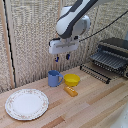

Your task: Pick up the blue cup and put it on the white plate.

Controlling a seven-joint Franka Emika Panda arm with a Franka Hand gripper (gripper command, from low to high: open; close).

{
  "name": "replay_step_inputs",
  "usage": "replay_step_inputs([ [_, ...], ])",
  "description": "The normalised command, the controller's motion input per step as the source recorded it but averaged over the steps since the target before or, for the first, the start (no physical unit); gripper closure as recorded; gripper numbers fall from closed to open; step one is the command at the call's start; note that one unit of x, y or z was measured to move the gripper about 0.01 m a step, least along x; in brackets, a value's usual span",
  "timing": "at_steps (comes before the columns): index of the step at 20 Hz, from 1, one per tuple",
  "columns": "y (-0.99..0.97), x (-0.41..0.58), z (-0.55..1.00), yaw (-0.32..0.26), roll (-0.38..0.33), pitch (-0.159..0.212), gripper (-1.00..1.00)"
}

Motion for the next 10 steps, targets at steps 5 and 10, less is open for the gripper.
replay_step_inputs([
  [5, 0.0, 0.503, -0.35, 0.069, -0.032, 0.058, -1.0],
  [10, -0.01, 0.533, -0.31, 0.082, -0.022, 0.031, -1.0],
])
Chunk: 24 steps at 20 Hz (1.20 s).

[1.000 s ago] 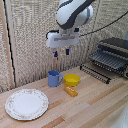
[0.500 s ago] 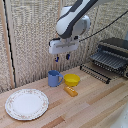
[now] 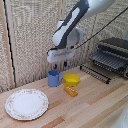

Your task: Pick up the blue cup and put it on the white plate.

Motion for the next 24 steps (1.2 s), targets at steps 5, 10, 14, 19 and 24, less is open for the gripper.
replay_step_inputs([
  [5, -0.04, 0.413, -0.29, 0.072, -0.056, 0.062, -1.0],
  [10, 0.0, 0.218, -0.13, 0.021, -0.053, 0.108, 1.0],
  [14, 0.0, 0.082, -0.02, 0.0, -0.02, 0.064, 1.0],
  [19, 0.03, 0.009, 0.0, 0.0, -0.001, -0.014, 1.0],
  [24, 0.12, 0.0, 0.03, 0.0, -0.01, -0.11, 1.0],
])
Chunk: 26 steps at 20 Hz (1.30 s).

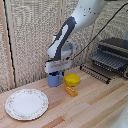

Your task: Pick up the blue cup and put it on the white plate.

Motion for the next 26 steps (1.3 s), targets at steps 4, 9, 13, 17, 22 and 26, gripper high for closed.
replay_step_inputs([
  [4, 0.16, 0.0, 0.0, 0.0, -0.016, -0.1, 1.0],
  [9, 0.2, -0.027, 0.03, 0.0, -0.019, -0.036, 1.0],
  [13, 0.17, -0.026, 0.37, 0.0, -0.015, 0.065, 1.0],
  [17, 0.0, 0.041, 0.92, -0.008, 0.006, 0.113, 1.0],
  [22, 0.13, 0.165, 1.0, -0.015, 0.0, 0.028, 1.0],
  [26, 0.52, -0.035, 0.79, -0.082, -0.004, 0.014, 1.0],
])
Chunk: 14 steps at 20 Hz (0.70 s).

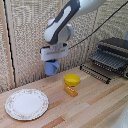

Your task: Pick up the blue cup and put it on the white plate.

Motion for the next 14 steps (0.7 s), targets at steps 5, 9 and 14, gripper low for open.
replay_step_inputs([
  [5, 0.7, -0.094, 0.67, -0.054, -0.035, 0.0, 1.0],
  [9, 0.78, -0.047, 0.45, -0.056, -0.061, 0.0, 1.0],
  [14, 0.91, -0.038, 0.08, -0.01, -0.056, 0.0, 1.0],
])
